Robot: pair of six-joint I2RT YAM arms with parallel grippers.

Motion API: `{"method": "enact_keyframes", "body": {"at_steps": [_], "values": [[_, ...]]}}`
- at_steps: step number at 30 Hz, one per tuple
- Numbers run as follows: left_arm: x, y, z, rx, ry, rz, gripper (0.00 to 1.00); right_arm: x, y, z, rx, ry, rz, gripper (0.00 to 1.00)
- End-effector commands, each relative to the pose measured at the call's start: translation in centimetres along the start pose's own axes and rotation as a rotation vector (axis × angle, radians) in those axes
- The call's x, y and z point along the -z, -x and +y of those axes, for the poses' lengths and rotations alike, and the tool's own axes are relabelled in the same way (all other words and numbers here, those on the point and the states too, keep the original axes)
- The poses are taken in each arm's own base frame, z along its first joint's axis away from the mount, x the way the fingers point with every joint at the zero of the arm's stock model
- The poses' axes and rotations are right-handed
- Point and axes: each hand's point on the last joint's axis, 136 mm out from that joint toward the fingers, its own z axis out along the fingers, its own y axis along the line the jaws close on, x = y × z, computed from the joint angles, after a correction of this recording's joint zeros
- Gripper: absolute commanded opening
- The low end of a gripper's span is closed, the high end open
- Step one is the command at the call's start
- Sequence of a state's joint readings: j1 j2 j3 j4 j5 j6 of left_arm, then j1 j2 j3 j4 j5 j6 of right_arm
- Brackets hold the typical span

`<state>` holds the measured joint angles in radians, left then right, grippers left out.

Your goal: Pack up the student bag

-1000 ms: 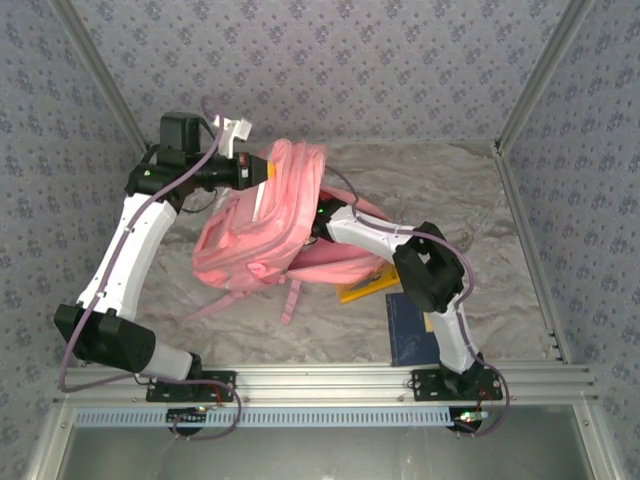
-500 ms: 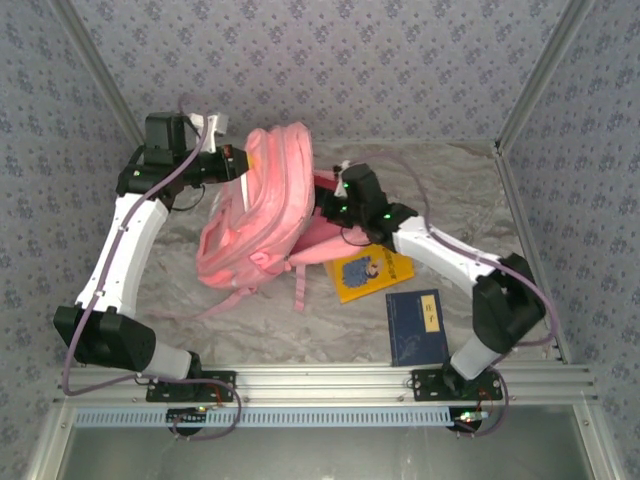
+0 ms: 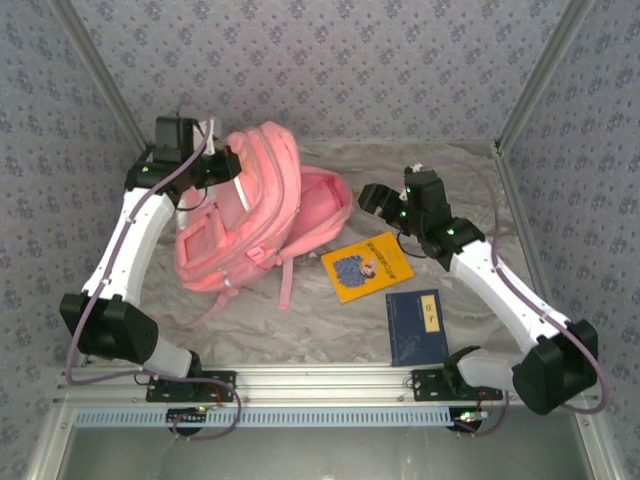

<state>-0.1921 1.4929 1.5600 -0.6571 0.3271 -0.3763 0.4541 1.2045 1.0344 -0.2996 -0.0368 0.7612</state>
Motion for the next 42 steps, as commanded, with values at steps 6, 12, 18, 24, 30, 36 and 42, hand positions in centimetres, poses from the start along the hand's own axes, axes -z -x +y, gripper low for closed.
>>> {"method": "enact_keyframes", "body": {"at_steps": [6, 12, 18, 24, 30, 36, 42], "values": [[-1.2, -2.3, 0.3, -0.038, 0.071, 0.033, 0.24, 0.2, -5.0, -9.7, 0.024, -0.304, 0.149, 0.88], [-0.5, -3.3, -0.3, -0.002, 0.054, 0.022, 0.39, -2.0, -6.6, -13.9, -0.019, -0.405, 0.228, 0.90], [-1.7, -10.3, -5.1, 0.007, -0.091, 0.120, 0.42, -4.5, -7.0, -16.6, -0.059, -0.464, 0.283, 0.91], [-3.1, -19.6, -8.7, -0.020, -0.204, 0.321, 0.45, -7.3, -8.4, -17.2, -0.067, -0.443, 0.385, 0.92], [-4.8, -26.9, -9.4, -0.104, -0.246, 0.493, 0.44, -9.2, -11.1, -16.1, -0.089, -0.345, 0.475, 0.92], [-7.8, -29.2, -5.7, -0.096, -0.081, 0.534, 0.43, -9.1, -13.8, -14.4, -0.071, -0.259, 0.533, 0.92], [-9.9, -26.5, 0.1, -0.004, 0.149, 0.479, 0.44, -8.7, -15.8, -11.9, -0.056, -0.173, 0.572, 0.91]]}}
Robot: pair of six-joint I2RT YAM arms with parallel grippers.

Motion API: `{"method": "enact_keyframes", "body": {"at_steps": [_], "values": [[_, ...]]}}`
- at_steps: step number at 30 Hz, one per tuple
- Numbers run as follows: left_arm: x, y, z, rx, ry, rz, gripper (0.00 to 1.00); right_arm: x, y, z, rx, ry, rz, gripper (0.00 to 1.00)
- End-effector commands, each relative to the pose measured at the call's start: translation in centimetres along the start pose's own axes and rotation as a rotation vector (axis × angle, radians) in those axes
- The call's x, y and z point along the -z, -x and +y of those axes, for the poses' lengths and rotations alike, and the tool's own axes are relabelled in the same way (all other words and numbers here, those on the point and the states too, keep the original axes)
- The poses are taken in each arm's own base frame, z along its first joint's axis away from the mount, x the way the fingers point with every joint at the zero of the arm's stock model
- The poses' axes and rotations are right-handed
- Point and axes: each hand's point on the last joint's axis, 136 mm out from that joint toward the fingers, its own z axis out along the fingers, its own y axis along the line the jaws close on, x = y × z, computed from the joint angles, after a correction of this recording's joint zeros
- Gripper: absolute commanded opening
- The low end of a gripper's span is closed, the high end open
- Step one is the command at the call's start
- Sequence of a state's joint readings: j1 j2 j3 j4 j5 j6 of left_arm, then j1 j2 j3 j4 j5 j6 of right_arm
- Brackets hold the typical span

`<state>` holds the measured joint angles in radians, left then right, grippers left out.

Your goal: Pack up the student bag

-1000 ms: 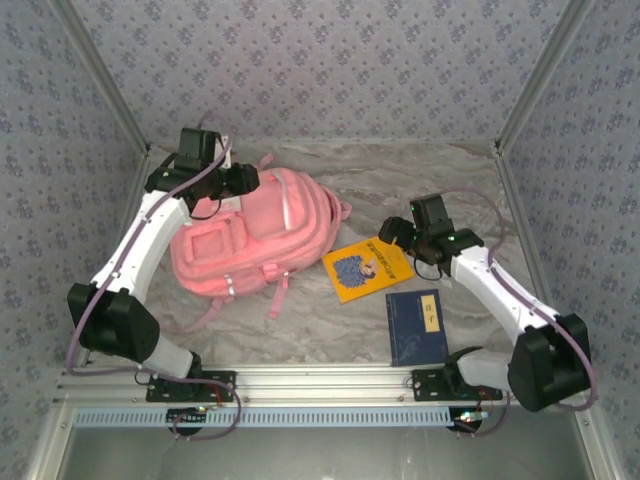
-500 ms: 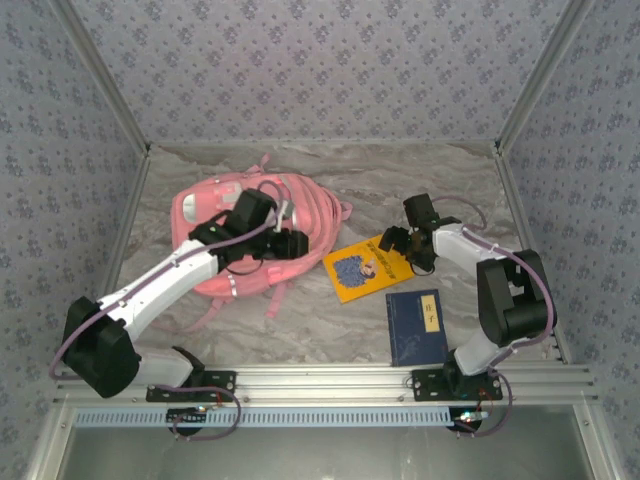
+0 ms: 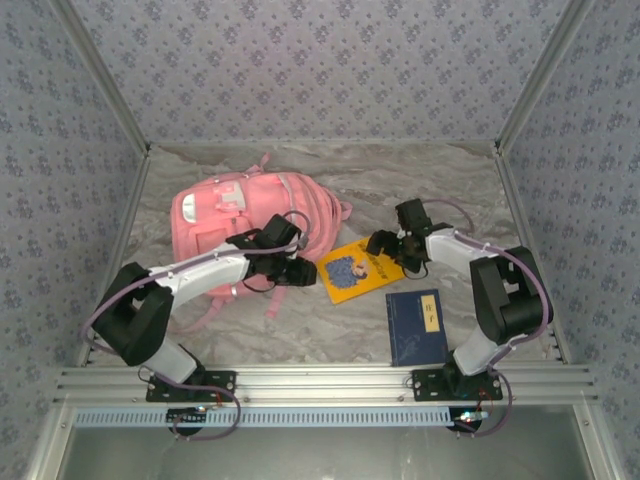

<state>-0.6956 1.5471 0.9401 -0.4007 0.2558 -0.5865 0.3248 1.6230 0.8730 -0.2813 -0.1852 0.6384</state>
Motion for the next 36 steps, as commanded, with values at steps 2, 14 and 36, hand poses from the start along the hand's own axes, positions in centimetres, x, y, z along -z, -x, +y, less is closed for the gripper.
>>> {"method": "enact_keyframes", "body": {"at_steps": [2, 14, 36], "values": [[1.6, 4.0, 4.7, 0.145, 0.151, -0.117, 0.44, -0.2, -4.7, 3.8, 0.058, 0.134, 0.132, 0.91], [4.0, 1.8, 5.5, 0.169, 0.149, -0.156, 0.48, 0.5, -11.0, 5.9, 0.252, 0.086, 0.260, 0.88], [-1.2, 1.0, 5.0, 0.102, 0.179, -0.093, 0.51, -1.3, -2.9, 5.8, 0.141, 0.141, 0.172, 0.70]]}}
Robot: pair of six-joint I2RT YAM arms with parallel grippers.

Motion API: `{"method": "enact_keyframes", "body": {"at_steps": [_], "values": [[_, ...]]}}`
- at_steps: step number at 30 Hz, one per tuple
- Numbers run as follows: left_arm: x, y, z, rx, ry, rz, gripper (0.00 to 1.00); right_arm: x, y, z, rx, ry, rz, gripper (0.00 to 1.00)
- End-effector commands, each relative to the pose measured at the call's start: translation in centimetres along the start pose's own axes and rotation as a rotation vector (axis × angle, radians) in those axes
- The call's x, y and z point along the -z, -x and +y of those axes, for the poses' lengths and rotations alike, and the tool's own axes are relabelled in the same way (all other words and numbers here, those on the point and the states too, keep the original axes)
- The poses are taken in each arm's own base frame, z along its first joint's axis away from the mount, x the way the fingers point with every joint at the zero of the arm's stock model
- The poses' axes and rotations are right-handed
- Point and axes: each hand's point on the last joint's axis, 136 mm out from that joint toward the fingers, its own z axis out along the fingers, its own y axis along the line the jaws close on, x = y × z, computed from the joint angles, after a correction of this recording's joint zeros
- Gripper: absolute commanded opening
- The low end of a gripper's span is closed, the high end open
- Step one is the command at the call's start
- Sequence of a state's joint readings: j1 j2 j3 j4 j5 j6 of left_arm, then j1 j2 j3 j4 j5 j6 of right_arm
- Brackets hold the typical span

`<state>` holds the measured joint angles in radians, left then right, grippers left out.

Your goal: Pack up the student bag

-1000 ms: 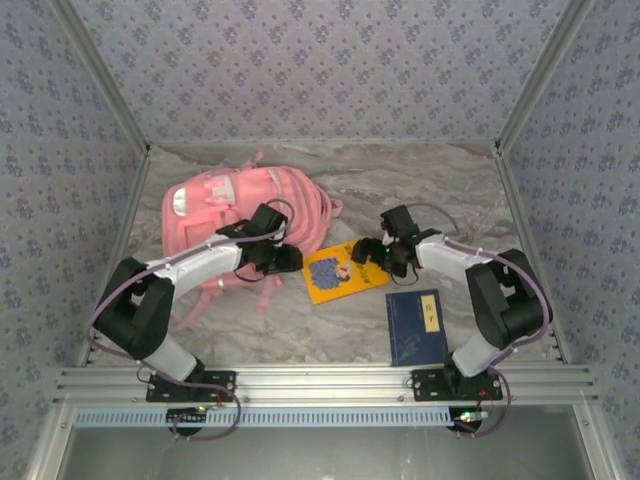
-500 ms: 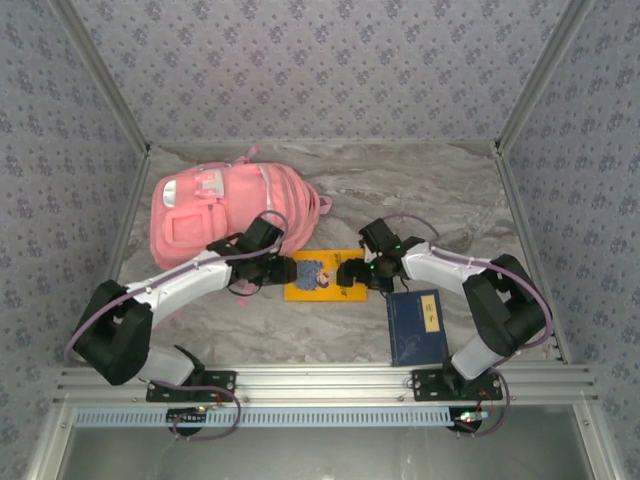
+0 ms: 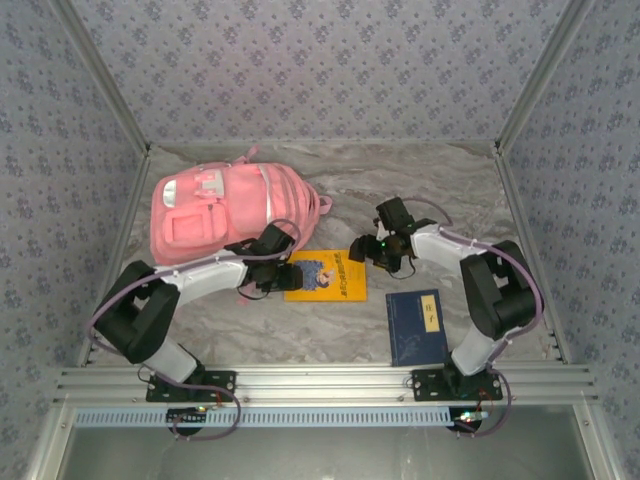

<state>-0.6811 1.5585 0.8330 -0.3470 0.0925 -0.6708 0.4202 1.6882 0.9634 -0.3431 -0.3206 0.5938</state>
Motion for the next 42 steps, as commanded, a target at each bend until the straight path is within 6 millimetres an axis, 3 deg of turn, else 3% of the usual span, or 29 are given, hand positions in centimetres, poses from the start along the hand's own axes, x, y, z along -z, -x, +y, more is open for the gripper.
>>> {"method": "enact_keyframes", "body": {"at_steps": [1, 14, 19, 25, 29, 34, 36, 42], "values": [[0.1, 2.0, -0.2, -0.004, 0.007, -0.043, 0.51, -0.9, 0.2, 1.1, 0.026, 0.040, 0.032, 0.69], [-1.9, 1.7, -0.2, -0.013, -0.001, -0.006, 0.49, -1.3, -1.3, 3.8, 0.097, 0.096, 0.069, 0.53], [-2.0, 1.4, -0.2, -0.023, -0.002, 0.002, 0.48, -0.1, -1.6, 3.8, 0.093, 0.092, 0.051, 0.51], [-2.4, 0.9, -0.4, -0.047, 0.005, 0.018, 0.46, 1.0, -1.8, 3.8, 0.097, 0.089, 0.032, 0.40], [-1.9, 0.9, -0.6, -0.066, 0.014, 0.013, 0.46, 1.2, -2.0, 3.3, 0.085, 0.071, 0.032, 0.29], [-1.1, 0.7, -0.9, -0.106, 0.032, -0.001, 0.46, 1.7, -2.1, 2.3, 0.057, 0.051, 0.012, 0.05], [-1.0, 0.3, -1.0, -0.126, 0.037, 0.007, 0.46, 2.0, -2.0, 2.1, 0.050, 0.043, 0.008, 0.00], [1.2, -0.8, -3.3, -0.317, 0.056, -0.025, 0.50, 3.4, -2.4, 1.8, -0.009, 0.050, 0.013, 0.00]]}}
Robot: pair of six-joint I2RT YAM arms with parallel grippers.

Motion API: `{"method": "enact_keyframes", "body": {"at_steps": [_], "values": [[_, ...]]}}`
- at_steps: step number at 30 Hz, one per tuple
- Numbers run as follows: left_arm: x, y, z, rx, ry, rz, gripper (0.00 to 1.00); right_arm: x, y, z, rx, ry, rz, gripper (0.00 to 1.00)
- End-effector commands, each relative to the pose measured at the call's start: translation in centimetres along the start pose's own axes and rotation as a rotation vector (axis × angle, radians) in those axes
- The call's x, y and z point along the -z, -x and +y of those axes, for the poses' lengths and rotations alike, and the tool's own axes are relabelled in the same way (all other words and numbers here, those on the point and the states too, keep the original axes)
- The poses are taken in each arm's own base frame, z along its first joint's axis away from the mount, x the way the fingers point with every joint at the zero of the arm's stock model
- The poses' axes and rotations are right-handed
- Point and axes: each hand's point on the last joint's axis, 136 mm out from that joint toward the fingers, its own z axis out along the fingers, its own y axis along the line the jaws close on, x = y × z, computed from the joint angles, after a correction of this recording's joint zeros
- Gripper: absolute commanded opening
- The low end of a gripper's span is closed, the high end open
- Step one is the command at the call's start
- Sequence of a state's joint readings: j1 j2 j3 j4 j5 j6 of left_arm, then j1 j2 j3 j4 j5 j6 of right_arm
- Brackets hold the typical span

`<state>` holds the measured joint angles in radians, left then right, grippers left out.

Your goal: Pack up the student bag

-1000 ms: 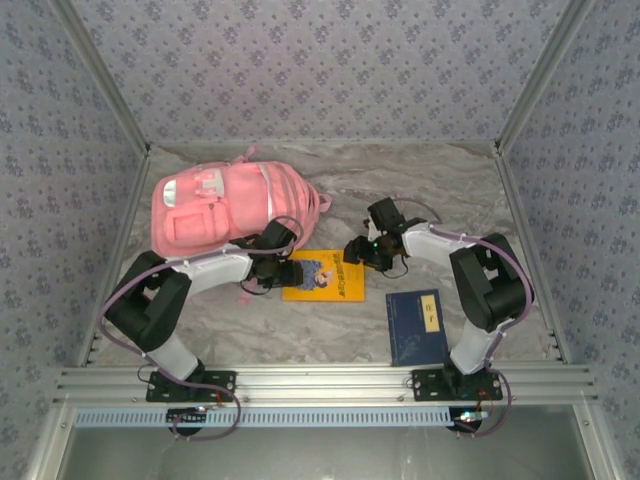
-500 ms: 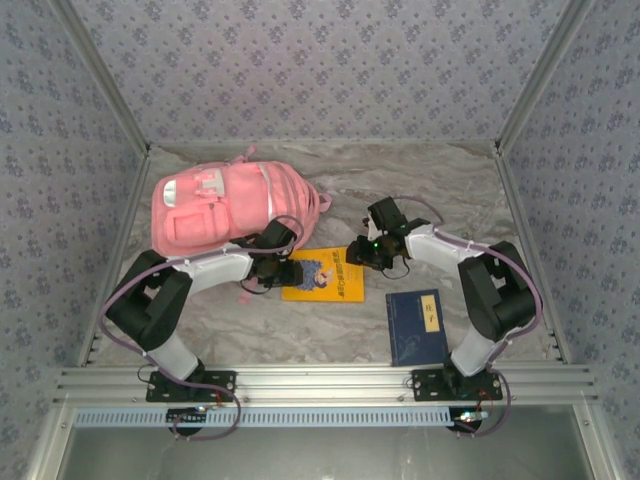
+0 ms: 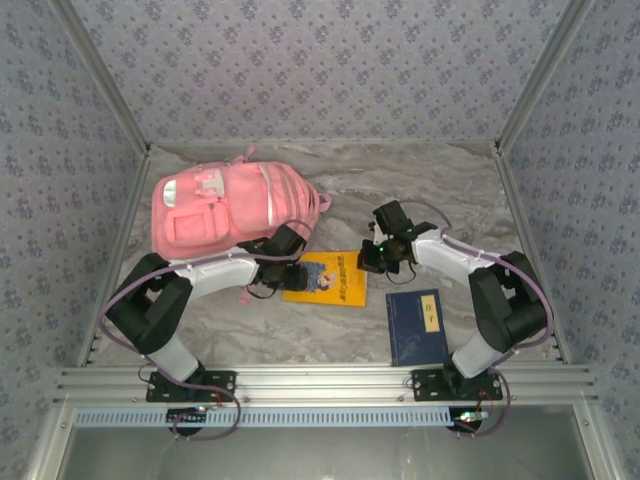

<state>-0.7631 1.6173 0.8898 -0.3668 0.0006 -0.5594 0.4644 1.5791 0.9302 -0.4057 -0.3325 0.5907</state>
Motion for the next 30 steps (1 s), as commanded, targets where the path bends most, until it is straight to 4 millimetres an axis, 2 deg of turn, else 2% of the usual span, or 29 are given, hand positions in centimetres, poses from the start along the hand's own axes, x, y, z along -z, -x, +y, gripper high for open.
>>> {"method": "enact_keyframes", "body": {"at_steps": [1, 7, 14, 21, 22, 25, 30], "values": [[2.7, -0.3, -2.4, -0.181, -0.001, -0.027, 0.51, 1.8, -0.2, 0.3, -0.086, 0.033, -0.004, 0.00], [6.0, -0.4, -6.2, -0.507, 0.021, -0.179, 0.59, 3.5, -0.4, 0.7, -0.219, 0.131, 0.002, 0.00], [7.4, -1.0, -8.7, -0.793, 0.082, -0.349, 0.62, 4.3, -0.5, 1.5, -0.252, 0.181, 0.006, 0.00], [6.8, -0.8, -9.7, -0.973, 0.185, -0.457, 0.67, 4.5, -0.8, 2.4, -0.278, 0.245, 0.016, 0.00], [6.8, -0.6, -10.0, -0.998, 0.209, -0.494, 0.70, 4.5, -0.7, 2.5, -0.281, 0.252, 0.013, 0.00], [5.5, -0.9, -10.8, -1.075, 0.240, -0.526, 0.75, 4.7, -0.9, 2.7, -0.292, 0.272, 0.016, 0.00], [3.0, -1.4, -11.1, -1.133, 0.282, -0.509, 0.75, 4.9, -1.1, 3.1, -0.302, 0.298, 0.021, 0.00]]}}
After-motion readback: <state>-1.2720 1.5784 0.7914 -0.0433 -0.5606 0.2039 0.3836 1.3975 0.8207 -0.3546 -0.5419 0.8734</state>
